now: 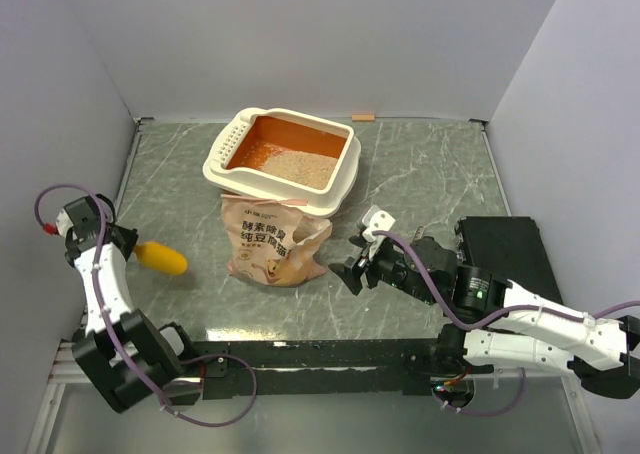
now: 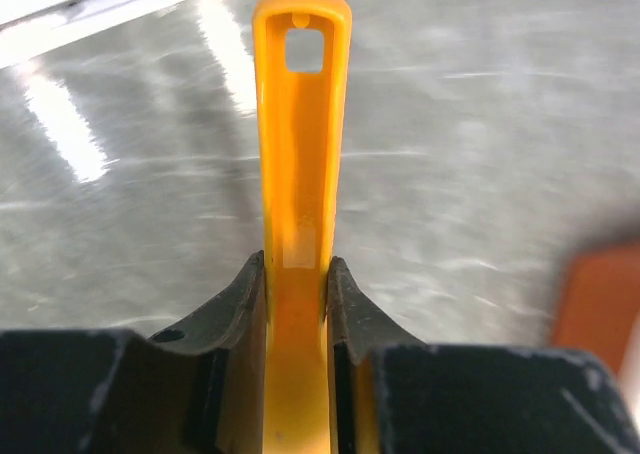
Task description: Fill the litter box with clean litter
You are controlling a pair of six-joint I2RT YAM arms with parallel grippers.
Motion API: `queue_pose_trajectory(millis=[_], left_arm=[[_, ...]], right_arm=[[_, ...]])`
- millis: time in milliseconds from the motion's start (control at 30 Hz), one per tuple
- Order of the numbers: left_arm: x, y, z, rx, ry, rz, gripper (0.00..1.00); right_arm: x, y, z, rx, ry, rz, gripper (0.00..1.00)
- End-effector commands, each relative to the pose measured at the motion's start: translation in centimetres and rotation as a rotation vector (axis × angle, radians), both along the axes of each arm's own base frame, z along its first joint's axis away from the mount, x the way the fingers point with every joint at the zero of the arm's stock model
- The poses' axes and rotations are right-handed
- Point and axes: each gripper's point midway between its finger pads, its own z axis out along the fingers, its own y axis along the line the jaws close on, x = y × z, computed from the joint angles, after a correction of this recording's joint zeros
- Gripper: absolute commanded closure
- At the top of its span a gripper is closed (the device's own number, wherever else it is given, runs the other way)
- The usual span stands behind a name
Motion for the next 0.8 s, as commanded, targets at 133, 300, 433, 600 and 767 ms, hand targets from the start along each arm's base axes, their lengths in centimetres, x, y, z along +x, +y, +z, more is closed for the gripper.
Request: queue_pose_trajectory(millis=[133,300,433,600,767], left_arm=[[4.1,-5.4,10.0,0.026,-0.442,-0.348,0.99],[5.0,-9.7,15.1,0.041,-0.586,-0.583,0.99],[5.4,-14.5,19.1,0.044,-0.711,-0.830,0.99],[4.4,-19.7,25.5,0.113,-0.847,-1.107,0.99],[1.5,-24.3,29.7,0.158,-0.975,-1.332,0.99]], right_arm=[[-1.5,0.4,1.8,0.068,0.014,0.072,0.24],[-1.8,0.6,3.8,0.062,-0.004,0.102,0.21],[-1.7,1.1,4.3,0.049,0.006,0.110,0.21],[-2.5,1.5,5.6,0.060,-0.023,0.178,0.21],[-3.2,1.5,7.8,0.095,-0.040,0.218,0.20]])
